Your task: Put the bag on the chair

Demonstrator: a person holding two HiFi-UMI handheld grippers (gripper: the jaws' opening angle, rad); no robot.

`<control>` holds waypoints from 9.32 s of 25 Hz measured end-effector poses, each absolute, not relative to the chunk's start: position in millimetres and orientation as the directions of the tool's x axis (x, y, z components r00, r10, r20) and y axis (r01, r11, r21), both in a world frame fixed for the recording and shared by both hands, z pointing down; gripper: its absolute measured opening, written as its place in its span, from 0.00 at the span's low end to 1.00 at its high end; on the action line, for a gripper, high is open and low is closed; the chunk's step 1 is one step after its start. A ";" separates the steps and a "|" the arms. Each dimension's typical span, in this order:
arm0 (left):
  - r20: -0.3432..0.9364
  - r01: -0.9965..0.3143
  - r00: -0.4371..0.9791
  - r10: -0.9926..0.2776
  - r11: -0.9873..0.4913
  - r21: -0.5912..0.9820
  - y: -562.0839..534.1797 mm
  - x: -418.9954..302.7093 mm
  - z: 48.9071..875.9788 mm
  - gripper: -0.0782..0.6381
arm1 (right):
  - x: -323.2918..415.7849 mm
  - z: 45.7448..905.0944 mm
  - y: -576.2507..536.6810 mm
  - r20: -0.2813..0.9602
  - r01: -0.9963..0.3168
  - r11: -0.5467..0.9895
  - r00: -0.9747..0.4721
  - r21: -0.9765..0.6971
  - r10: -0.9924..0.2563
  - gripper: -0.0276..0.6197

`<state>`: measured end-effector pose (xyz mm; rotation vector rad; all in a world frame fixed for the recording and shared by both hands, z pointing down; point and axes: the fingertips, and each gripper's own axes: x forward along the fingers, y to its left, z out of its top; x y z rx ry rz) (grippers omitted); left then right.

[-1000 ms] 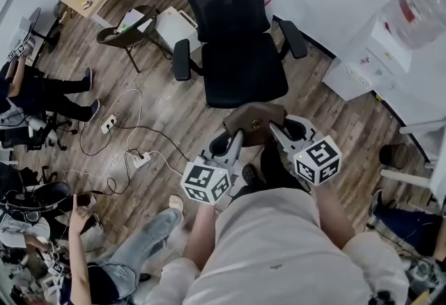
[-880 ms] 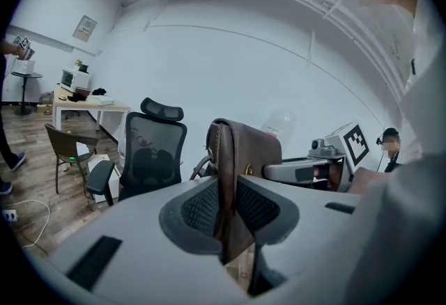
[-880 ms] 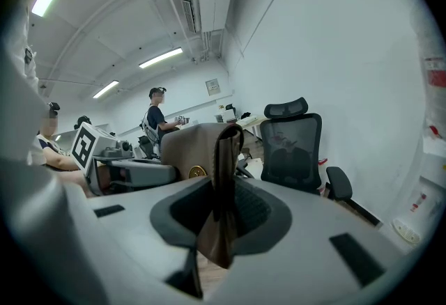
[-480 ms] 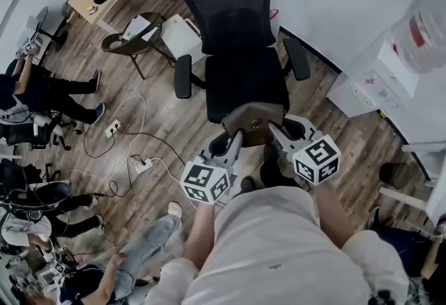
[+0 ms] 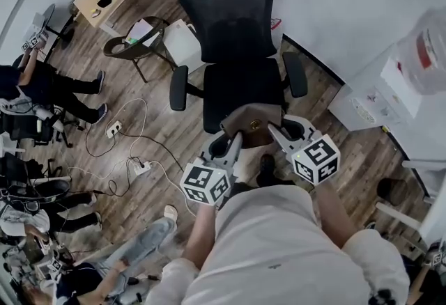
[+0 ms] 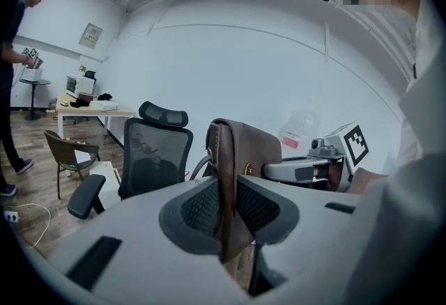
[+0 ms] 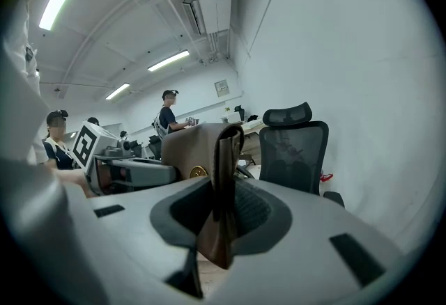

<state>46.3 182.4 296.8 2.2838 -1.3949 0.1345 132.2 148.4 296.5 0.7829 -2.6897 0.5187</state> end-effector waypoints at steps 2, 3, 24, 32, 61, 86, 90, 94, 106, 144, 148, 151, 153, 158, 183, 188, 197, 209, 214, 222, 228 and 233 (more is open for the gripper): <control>0.314 -0.865 0.476 -0.821 -0.372 0.337 177.6 51.1 298.9 0.20 | 136.5 297.8 141.8 0.375 -0.553 0.793 -0.812 -0.255 -0.446 0.16; 0.315 -0.865 0.474 -0.822 -0.369 0.340 175.0 52.6 299.6 0.20 | 137.8 298.1 139.1 0.377 -0.551 0.794 -0.813 -0.256 -0.443 0.16; 0.318 -0.855 0.485 -0.815 -0.365 0.368 104.8 11.6 311.2 0.20 | 96.5 308.9 71.4 0.414 -0.574 0.776 -0.793 -0.262 -0.447 0.16; 0.316 -0.840 0.511 -0.800 -0.386 0.382 51.8 -25.0 311.4 0.19 | 60.7 308.1 21.7 0.436 -0.602 0.756 -0.770 -0.255 -0.466 0.16; 0.388 -0.764 0.644 -0.659 -0.523 0.378 -75.7 -99.3 356.3 0.19 | -10.3 356.7 -91.3 0.528 -0.725 0.642 -0.658 -0.250 -0.537 0.17; 0.485 -0.835 0.547 -0.682 -0.408 0.369 -119.8 -101.5 440.5 0.18 | -14.0 442.5 -144.4 0.576 -0.656 0.699 -0.701 -0.287 -0.421 0.17; 0.494 -0.841 0.540 -0.681 -0.407 0.358 -129.0 -99.0 455.9 0.18 | -11.8 459.0 -153.7 0.578 -0.656 0.696 -0.701 -0.291 -0.418 0.17; 0.499 -0.842 0.539 -0.679 -0.417 0.342 -142.7 -93.7 473.2 0.18 | -6.5 478.0 -168.7 0.573 -0.662 0.687 -0.701 -0.301 -0.424 0.17; 0.525 -0.851 0.524 -0.670 -0.402 0.337 -162.5 -92.1 529.5 0.18 | -4.5 532.6 -189.2 0.597 -0.652 0.702 -0.695 -0.288 -0.401 0.17; 0.596 -0.850 0.490 -0.636 -0.501 0.163 -214.4 -95.4 701.8 0.18 | -7.4 703.3 -235.9 0.705 -0.670 0.728 -0.587 -0.148 -0.398 0.18; 0.602 -0.847 0.483 -0.636 -0.513 0.138 -222.2 -94.8 712.6 0.18 | -6.9 711.8 -243.8 0.711 -0.664 0.739 -0.575 -0.117 -0.404 0.18; 0.615 -0.844 0.476 -0.629 -0.523 0.119 -228.9 -95.1 724.2 0.18 | -7.6 721.6 -250.8 0.718 -0.659 0.747 -0.562 -0.089 -0.411 0.18; 0.623 -0.840 0.474 -0.623 -0.531 0.108 -233.4 -94.8 730.8 0.18 | -7.5 727.9 -255.3 0.724 -0.655 0.752 -0.554 -0.075 -0.411 0.18; 0.632 -0.838 0.458 -0.625 -0.540 0.073 -240.1 -94.0 739.3 0.18 | -7.0 735.8 -261.4 0.735 -0.645 0.763 -0.537 -0.040 -0.415 0.18; 0.695 -0.792 0.402 -0.596 -0.608 -0.063 -262.7 -102.7 800.5 0.18 | -13.7 789.6 -280.0 0.803 -0.613 0.790 -0.462 0.016 -0.375 0.18; 0.701 -0.796 0.402 -0.589 -0.603 -0.049 -265.7 -102.6 803.5 0.19 | -12.5 792.0 -283.3 0.807 -0.618 0.786 -0.461 0.008 -0.370 0.18; 0.715 -0.795 0.405 -0.570 -0.606 -0.033 -270.5 -103.2 808.2 0.22 | -9.7 797.8 -289.9 0.821 -0.652 0.758 -0.435 -0.003 -0.371 0.22; 0.730 -0.808 0.362 -0.580 -0.585 -0.064 -271.7 -117.1 808.8 0.35 | -14.1 795.2 -289.6 0.811 -0.711 0.699 -0.450 -0.074 -0.373 0.44; 0.725 -0.824 0.364 -0.584 -0.565 -0.042 -268.3 -120.8 803.3 0.40 | -10.4 791.5 -284.1 0.821 -0.712 0.698 -0.445 -0.081 -0.358 0.53; 0.722 -0.817 0.379 -0.578 -0.576 -0.032 -255.3 -120.0 790.1 0.41 | -2.8 782.1 -272.0 0.832 -0.729 0.679 -0.427 -0.085 -0.355 0.55; 0.715 -0.830 0.379 -0.587 -0.557 -0.017 -240.7 -123.1 778.2 0.41 | -6.5 766.9 -256.8 0.835 -0.726 0.682 -0.425 -0.083 -0.350 0.53; 0.691 -0.837 0.398 -0.603 -0.548 0.003 -232.3 -126.4 759.2 0.41 | -12.1 750.3 -245.3 0.833 -0.732 0.678 -0.418 -0.073 -0.362 0.53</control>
